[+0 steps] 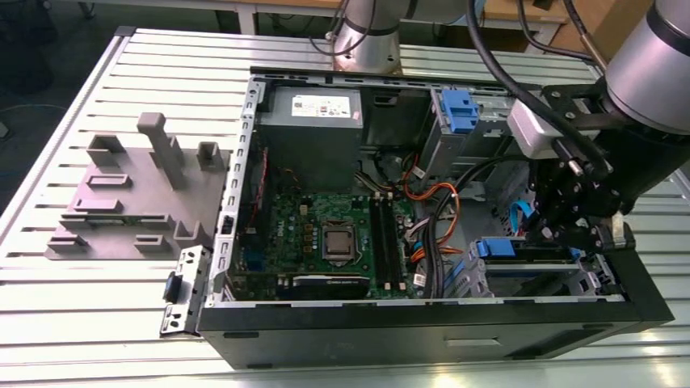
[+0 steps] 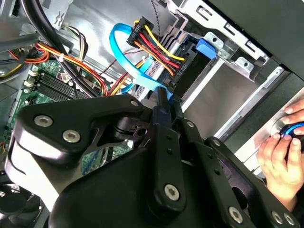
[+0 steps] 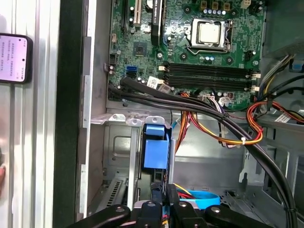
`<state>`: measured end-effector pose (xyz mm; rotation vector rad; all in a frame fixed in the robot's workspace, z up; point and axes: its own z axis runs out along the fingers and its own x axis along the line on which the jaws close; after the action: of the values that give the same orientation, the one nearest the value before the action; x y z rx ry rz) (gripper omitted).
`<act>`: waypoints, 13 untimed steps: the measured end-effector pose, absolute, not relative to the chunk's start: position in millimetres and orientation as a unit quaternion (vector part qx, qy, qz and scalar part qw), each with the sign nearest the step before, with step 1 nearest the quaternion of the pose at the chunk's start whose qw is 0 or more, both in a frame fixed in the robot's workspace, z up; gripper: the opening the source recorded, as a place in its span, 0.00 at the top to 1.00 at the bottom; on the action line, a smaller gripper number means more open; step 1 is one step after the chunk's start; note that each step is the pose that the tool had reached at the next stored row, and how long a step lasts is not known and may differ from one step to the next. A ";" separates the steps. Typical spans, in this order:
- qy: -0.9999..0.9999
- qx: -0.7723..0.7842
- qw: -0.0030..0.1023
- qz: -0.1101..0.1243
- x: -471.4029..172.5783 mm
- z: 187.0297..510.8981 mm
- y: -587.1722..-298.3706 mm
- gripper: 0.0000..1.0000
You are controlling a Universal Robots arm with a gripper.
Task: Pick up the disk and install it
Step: 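Insert the second disk wire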
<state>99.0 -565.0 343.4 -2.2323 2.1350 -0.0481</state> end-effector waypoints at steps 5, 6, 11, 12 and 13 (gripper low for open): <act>0.691 -0.722 0.030 -0.013 99.1 341.7 -567.7 0.84; 0.691 -0.722 0.031 -0.012 99.1 341.2 -568.1 0.84; 0.691 -0.722 0.035 -0.008 99.1 339.6 -568.7 0.84; 0.691 -0.722 0.036 -0.007 99.1 339.2 -569.1 0.84; 0.691 -0.722 0.036 -0.007 99.1 338.8 -569.8 0.84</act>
<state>99.1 -569.8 338.8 -2.2176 2.1224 -0.0211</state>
